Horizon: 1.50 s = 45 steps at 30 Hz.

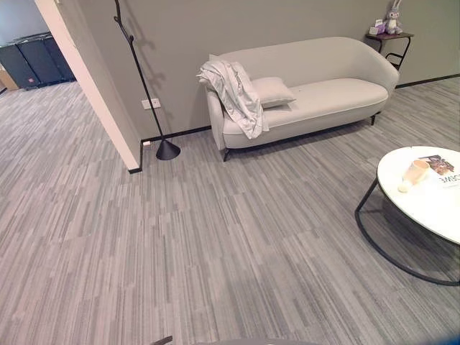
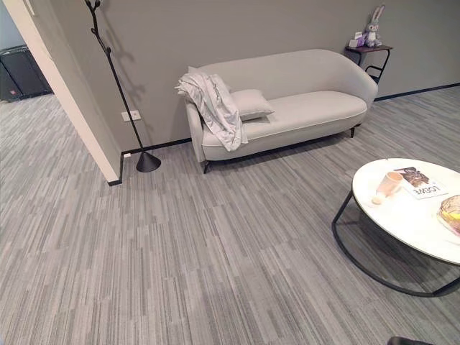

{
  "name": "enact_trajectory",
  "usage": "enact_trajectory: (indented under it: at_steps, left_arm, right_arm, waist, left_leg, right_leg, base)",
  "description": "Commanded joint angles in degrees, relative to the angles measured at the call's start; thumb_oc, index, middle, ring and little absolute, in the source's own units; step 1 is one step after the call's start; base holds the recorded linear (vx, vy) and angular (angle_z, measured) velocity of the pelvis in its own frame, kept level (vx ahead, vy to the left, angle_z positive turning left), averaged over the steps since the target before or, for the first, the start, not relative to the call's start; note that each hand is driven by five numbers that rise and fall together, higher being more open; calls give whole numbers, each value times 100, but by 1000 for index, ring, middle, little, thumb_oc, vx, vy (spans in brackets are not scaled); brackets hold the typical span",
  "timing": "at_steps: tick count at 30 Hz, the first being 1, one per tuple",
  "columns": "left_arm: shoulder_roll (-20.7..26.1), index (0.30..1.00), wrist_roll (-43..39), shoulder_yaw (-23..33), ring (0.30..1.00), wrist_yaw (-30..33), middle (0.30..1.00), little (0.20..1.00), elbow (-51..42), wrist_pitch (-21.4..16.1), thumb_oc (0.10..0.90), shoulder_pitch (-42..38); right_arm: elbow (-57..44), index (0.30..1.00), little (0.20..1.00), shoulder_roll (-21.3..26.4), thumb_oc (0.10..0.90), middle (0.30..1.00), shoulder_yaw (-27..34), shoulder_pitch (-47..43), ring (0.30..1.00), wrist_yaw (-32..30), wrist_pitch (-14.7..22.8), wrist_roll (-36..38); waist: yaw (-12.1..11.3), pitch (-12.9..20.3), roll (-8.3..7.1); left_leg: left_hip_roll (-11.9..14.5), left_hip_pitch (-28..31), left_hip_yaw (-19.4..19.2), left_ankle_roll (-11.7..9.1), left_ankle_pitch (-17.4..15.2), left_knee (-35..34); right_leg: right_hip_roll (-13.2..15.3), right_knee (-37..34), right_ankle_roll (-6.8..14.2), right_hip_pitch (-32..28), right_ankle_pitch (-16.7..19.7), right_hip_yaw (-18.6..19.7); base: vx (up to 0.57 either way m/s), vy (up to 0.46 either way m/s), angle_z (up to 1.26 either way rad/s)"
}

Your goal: Hang the clothes on the sofa on the clothes rack.

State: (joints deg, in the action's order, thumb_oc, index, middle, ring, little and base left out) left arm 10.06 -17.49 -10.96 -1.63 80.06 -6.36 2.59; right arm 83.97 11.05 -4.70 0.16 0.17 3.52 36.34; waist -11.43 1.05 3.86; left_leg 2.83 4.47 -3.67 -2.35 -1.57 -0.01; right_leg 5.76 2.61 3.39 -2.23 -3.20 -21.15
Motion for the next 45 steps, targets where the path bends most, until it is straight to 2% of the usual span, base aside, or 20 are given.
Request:
enact_trajectory:
  at_steps: [1, 6, 9, 10, 11, 13, 15, 24, 33, 38, 41, 43, 44, 45]
  left_arm:
    - [-231, 900, 431, -162, 900, -167, 900, 900, 205, -76, 800, -154]
    - [-242, 900, 495, -155, 900, -165, 900, 900, 277, -41, 800, -186]
    - [-229, 900, 618, -148, 900, -200, 900, 900, 340, 65, 800, -226]
    - [-229, 900, 620, -144, 900, -200, 900, 900, 340, 65, 800, -226]
    - [-219, 900, 871, -219, 900, -240, 900, 900, 373, 171, 800, -294]
    - [-198, 900, 1108, -297, 900, -245, 900, 900, 400, 261, 800, -369]
    - [-192, 900, 1289, -358, 900, -218, 900, 900, 423, 294, 800, -419]
    - [-207, 900, 1614, -478, 900, -99, 900, 900, 443, 311, 800, -387]
    - [-214, 900, 1624, -516, 900, -88, 900, 900, 379, 300, 800, -378]
    - [-170, 900, 1667, -531, 900, -94, 900, 900, 369, 299, 800, -432]
    - [-152, 900, 1696, -582, 900, -159, 900, 900, 327, 297, 800, -488]
    - [-143, 900, 1769, -686, 900, -208, 900, 900, 336, 307, 800, -552]
    - [-145, 900, 1769, -687, 900, -208, 900, 900, 337, 307, 800, -556]
    - [-142, 900, 1693, -713, 900, -256, 900, 900, 365, 347, 800, -579]
  right_arm:
    - [122, 900, 900, -177, 800, 900, -213, -396, 900, 161, 33, -460]
    - [124, 900, 900, -150, 800, 900, -343, -403, 900, 196, 19, -685]
    - [16, 900, 900, -123, 800, 900, -897, -456, 900, 186, -5, -1686]
    - [15, 900, 900, -124, 800, 900, -899, -456, 900, 184, -6, -1690]
    - [-144, 900, 900, -148, 800, 900, -1608, -534, 900, 161, -76, -2805]
    - [-337, 900, 900, -160, 800, 900, -2162, -602, 900, 273, -173, -3578]
    - [-396, 900, 900, -151, 800, 900, -2344, -639, 900, 348, -259, -3863]
    - [-344, 900, 900, -122, 800, 900, -2128, -487, 900, 289, -260, -3710]
    - [-292, 900, 900, -70, 800, 900, -2106, -403, 900, 323, -274, -3816]
    - [-49, 900, 900, -30, 800, 900, -1817, -404, 900, 340, -341, -3590]
    - [162, 900, 900, 121, 800, 900, -1413, -450, 900, 353, -377, -3295]
    - [297, 900, 900, 194, 800, 900, -1177, -450, 900, 394, -396, -3111]
    - [298, 900, 900, 197, 800, 900, -1174, -453, 900, 396, -395, -3111]
    - [346, 900, 900, 233, 800, 900, -1009, -411, 900, 430, -424, -2906]
  waist:
    - [16, -156, -369]
    - [30, -154, -413]
    - [-18, -148, -450]
    - [-14, -150, -449]
    - [-82, -183, -470]
    - [-118, -174, -498]
    - [-119, -166, -498]
    - [-65, -104, -443]
    - [-86, -199, -414]
    - [-82, -281, -401]
    - [-59, -377, -280]
    - [-2, -474, -186]
    - [-2, -474, -195]
    - [203, -711, -90]
  left_leg:
    - [-367, -133, 445, 123, 162, -499]
    - [-329, -99, 452, 109, 142, -499]
    - [-319, -84, 505, 108, 150, -499]
    - [-319, -82, 507, 108, 149, -499]
    - [-311, -50, 552, 115, 143, -499]
    - [-321, -71, 604, 131, 161, -499]
    - [-321, -36, 629, 145, 144, -499]
    - [-347, 93, 632, 182, 85, -499]
    - [-394, 31, 680, 231, 63, -499]
    - [-473, -58, 720, 302, 30, -499]
    - [-560, -129, 816, 409, 31, -499]
    - [-623, -152, 913, 522, 25, -499]
    - [-638, -160, 914, 528, 28, -499]
    - [-745, 44, 999, 683, -23, -499]
  right_leg:
    - [68, -761, 206, -459, 483, 177]
    - [43, -761, 184, -484, 451, 216]
    - [29, -761, 168, -508, 440, 209]
    - [29, -761, 168, -511, 439, 207]
    - [17, -761, 157, -548, 430, 210]
    - [13, -761, 147, -543, 431, 206]
    - [6, -761, 137, -588, 407, 219]
    - [13, -761, 139, -687, 372, 234]
    - [46, -761, 181, -615, 420, 227]
    - [141, -680, 244, -547, 433, 178]
    - [323, -47, 265, -232, 302, 113]
    - [536, 853, 331, 139, 274, 106]
    - [560, 910, 339, 172, 246, 114]
    - [893, 2334, 429, 740, 670, 316]
  base:
    - [0, 0, 0]
    - [1, -49, -3]
    - [9, -51, -1]
    - [-3, -65, 2]
    - [-13, -61, 4]
    - [-8, -64, 5]
    - [26, -34, 6]
    - [32, 5, -1]
    - [8, 22, 0]
    - [27, 68, -1]
    - [-12, 133, 0]
    - [-30, 145, 7]
    - [-14, 261, 23]
    - [-16, 268, 26]
